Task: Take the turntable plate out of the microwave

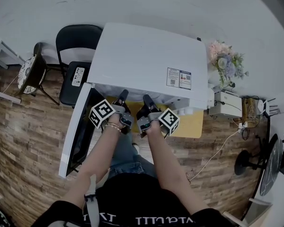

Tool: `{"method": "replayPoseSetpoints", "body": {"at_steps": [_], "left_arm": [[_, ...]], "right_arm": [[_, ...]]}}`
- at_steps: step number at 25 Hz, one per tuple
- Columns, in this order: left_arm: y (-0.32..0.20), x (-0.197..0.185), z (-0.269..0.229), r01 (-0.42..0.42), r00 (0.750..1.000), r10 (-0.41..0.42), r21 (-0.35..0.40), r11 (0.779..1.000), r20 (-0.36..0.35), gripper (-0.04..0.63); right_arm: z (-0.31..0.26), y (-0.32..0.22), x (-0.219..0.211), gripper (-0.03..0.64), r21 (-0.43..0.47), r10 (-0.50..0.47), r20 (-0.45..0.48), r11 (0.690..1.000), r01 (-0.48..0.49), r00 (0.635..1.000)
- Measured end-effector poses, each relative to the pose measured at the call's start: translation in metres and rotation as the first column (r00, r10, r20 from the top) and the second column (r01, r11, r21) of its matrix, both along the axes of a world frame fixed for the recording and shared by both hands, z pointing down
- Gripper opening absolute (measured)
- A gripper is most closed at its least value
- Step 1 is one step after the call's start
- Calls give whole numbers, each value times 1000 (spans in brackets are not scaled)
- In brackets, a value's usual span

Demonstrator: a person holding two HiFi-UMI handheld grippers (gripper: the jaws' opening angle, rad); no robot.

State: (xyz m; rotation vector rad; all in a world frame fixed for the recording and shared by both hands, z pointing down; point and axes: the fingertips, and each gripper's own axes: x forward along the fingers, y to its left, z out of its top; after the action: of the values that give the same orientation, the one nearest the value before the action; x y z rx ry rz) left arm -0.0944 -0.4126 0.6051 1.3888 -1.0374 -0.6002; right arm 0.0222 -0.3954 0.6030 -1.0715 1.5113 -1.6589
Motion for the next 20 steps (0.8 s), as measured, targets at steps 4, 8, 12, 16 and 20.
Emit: {"method": "replayPoseSetpoints", "body": {"at_steps": [4,8,12,16,20], "left_arm": [[-5,-1,0,25,1000,-24,38,999,-14,112],[-9,-3,-2,60,997,-56,89,994,-51,112],[-9,-2,-2,83,994,-73,128,988,-78,101],[-8,-2,-2,120,988,-103,152,981,-116,89],[-6,-1,-3,114,986,-91,166,980,-141,87]], "right_arm": [[-6,3,-3,46,18,3,40,1000,-4,999],[0,20,0,46,-12,4,44,1000,-3,999],[3,33,6,44,-8,-18,21,1000,19,1000],[-1,39,7,46,10,-49,37,999,49,998],[-5,51,6,52,55,-99,55,994,96,994]]}}
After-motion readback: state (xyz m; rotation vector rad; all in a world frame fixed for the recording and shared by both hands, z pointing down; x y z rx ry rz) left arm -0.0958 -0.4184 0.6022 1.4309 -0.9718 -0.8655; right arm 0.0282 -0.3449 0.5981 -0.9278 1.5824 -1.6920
